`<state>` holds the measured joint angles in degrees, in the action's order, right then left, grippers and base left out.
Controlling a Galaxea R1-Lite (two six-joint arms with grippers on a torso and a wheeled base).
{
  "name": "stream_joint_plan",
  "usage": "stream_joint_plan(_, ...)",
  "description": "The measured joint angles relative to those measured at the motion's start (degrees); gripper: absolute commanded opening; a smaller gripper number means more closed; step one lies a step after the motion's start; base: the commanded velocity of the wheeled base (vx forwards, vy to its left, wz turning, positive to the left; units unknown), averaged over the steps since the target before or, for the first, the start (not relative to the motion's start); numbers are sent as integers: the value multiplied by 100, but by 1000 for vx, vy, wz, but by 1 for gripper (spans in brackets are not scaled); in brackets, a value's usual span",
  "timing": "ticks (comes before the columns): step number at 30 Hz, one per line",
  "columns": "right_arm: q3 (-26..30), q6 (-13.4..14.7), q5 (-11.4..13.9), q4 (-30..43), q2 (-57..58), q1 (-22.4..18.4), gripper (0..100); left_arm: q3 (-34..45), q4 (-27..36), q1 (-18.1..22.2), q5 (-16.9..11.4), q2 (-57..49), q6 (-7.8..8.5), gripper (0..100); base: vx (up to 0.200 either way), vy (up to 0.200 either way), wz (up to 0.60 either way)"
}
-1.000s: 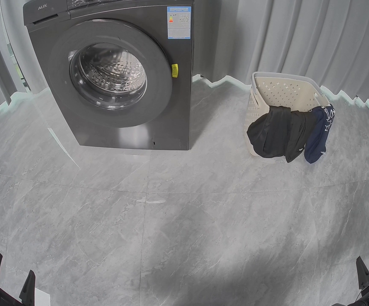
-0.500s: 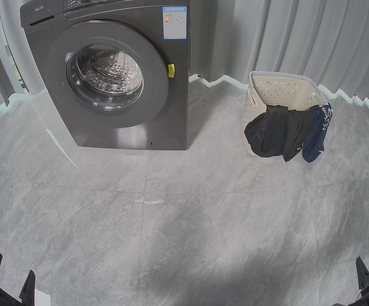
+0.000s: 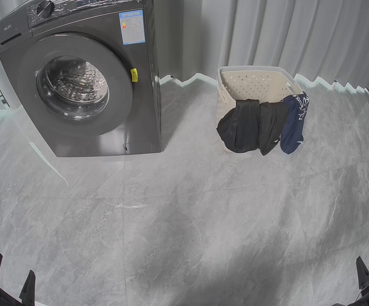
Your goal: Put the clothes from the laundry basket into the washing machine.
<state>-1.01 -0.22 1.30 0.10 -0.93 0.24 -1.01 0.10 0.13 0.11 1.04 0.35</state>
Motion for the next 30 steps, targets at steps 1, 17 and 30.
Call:
stream_joint_plan(1,0,-2,-2,0,0,0,100,0,0,2,0,0,-2,100,200,0,0)
stream_joint_plan(17,0,-2,0,1,0,0,100,0,-2,5,2,0,0,100,200,0,0)
stream_joint_plan(30,0,-2,-9,0,0,0,100,0,1,2,-6,0,9,100,0,0,92)
